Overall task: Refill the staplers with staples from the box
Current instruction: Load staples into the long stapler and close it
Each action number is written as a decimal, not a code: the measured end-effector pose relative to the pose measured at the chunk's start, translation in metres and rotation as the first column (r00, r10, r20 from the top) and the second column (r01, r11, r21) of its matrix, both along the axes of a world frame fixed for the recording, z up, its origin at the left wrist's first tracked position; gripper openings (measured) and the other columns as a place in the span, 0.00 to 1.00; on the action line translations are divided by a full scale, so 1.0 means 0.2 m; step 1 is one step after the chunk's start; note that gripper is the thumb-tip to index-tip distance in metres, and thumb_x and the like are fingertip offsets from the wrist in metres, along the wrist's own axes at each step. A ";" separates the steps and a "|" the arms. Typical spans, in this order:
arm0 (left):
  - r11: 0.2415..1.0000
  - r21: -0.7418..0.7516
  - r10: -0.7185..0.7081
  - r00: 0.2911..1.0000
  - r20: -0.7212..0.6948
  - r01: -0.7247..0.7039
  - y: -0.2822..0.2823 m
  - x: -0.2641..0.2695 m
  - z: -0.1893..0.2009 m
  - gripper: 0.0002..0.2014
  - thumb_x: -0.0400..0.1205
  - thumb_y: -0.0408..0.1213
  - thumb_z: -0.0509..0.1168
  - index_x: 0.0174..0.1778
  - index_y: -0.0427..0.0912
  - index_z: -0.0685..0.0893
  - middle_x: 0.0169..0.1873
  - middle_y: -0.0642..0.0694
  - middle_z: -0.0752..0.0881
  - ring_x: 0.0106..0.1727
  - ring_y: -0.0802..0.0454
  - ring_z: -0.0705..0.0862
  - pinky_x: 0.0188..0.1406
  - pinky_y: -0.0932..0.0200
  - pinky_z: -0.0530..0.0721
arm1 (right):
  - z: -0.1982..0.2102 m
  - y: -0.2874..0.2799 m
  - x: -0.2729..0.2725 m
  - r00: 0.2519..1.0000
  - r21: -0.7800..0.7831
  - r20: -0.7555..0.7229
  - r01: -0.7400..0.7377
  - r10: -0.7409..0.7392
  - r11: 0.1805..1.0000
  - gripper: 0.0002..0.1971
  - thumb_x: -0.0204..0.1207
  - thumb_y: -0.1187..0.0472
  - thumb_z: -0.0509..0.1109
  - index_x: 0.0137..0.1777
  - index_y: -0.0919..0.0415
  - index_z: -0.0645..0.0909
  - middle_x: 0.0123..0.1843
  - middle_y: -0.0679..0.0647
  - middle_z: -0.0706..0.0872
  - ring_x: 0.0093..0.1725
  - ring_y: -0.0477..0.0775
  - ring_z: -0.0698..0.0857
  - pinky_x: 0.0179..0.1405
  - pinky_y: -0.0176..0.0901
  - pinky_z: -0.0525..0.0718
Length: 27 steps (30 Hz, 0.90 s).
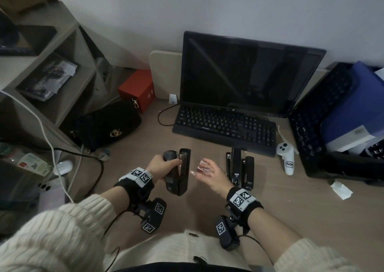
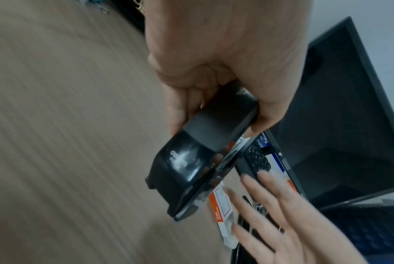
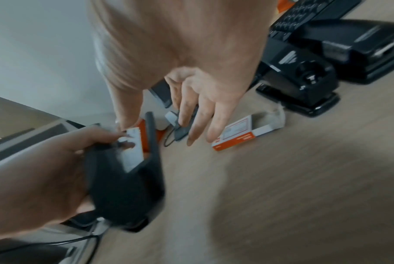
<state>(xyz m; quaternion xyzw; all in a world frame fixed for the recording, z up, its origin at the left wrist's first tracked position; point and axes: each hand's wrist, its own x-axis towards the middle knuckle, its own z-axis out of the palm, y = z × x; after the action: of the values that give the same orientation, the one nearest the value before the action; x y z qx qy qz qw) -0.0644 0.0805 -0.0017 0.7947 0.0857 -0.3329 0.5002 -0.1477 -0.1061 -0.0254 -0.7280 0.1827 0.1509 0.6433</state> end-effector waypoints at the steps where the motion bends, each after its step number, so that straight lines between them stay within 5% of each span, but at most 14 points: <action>1: 0.999 0.030 0.020 1.000 -0.018 -0.020 0.01 0.01 -0.01 0.16 0.78 0.42 0.73 0.57 0.37 0.83 0.45 0.37 0.90 0.44 0.42 0.91 0.44 0.46 0.92 | -0.01 -0.03 -0.01 0.999 -0.056 0.000 0.034 -0.035 0.998 0.32 0.73 0.56 0.76 0.75 0.58 0.68 0.71 0.54 0.78 0.63 0.49 0.82 0.57 0.35 0.79; 5: 0.986 0.166 -0.003 0.998 -0.059 0.013 0.04 0.04 -0.06 0.21 0.75 0.46 0.75 0.57 0.37 0.82 0.43 0.38 0.91 0.43 0.43 0.92 0.45 0.45 0.92 | -0.01 -0.12 -0.02 0.981 -0.311 0.126 0.180 -0.147 0.933 0.15 0.80 0.58 0.69 0.64 0.60 0.78 0.55 0.51 0.85 0.46 0.36 0.81 0.40 0.24 0.79; 9: 0.963 0.263 -0.046 0.996 -0.073 0.064 0.03 0.07 -0.07 0.20 0.75 0.49 0.75 0.53 0.39 0.81 0.38 0.42 0.89 0.38 0.47 0.91 0.34 0.54 0.89 | 0.01 -0.22 0.01 0.943 -0.512 0.255 0.320 -0.214 0.797 0.14 0.78 0.58 0.70 0.63 0.56 0.79 0.48 0.45 0.83 0.40 0.42 0.80 0.43 0.38 0.83; 14: 0.955 0.286 -0.055 0.996 -0.073 0.073 -0.02 0.12 -0.09 0.18 0.74 0.49 0.73 0.49 0.38 0.85 0.41 0.41 0.90 0.41 0.44 0.91 0.46 0.46 0.92 | -0.01 -0.35 0.07 0.934 -0.684 0.189 0.346 -0.302 0.642 0.22 0.72 0.58 0.74 0.66 0.59 0.77 0.63 0.55 0.82 0.60 0.58 0.79 0.62 0.52 0.78; 19: 0.945 0.323 -0.038 0.998 -0.043 0.050 -0.09 0.18 -0.12 0.17 0.73 0.50 0.73 0.45 0.39 0.84 0.41 0.41 0.89 0.44 0.43 0.90 0.51 0.45 0.91 | -0.05 -0.40 0.05 0.958 -0.707 0.009 0.209 -0.287 0.676 0.29 0.71 0.54 0.74 0.71 0.59 0.72 0.70 0.57 0.76 0.69 0.61 0.73 0.71 0.53 0.71; 27: 0.945 0.326 -0.011 0.997 -0.071 0.034 -0.17 0.26 -0.15 0.23 0.74 0.54 0.74 0.53 0.38 0.81 0.48 0.38 0.88 0.48 0.39 0.89 0.53 0.44 0.90 | -0.13 -0.45 0.04 0.954 -0.646 -0.194 0.052 -0.229 0.762 0.21 0.72 0.50 0.73 0.61 0.56 0.76 0.58 0.56 0.85 0.64 0.61 0.78 0.66 0.57 0.78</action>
<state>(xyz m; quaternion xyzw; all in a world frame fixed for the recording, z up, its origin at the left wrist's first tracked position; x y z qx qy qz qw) -0.0131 0.0469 -0.0323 0.8558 0.1475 -0.3467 0.3545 -0.1401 -0.1956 -0.0511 -0.8593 0.3605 0.1261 0.3401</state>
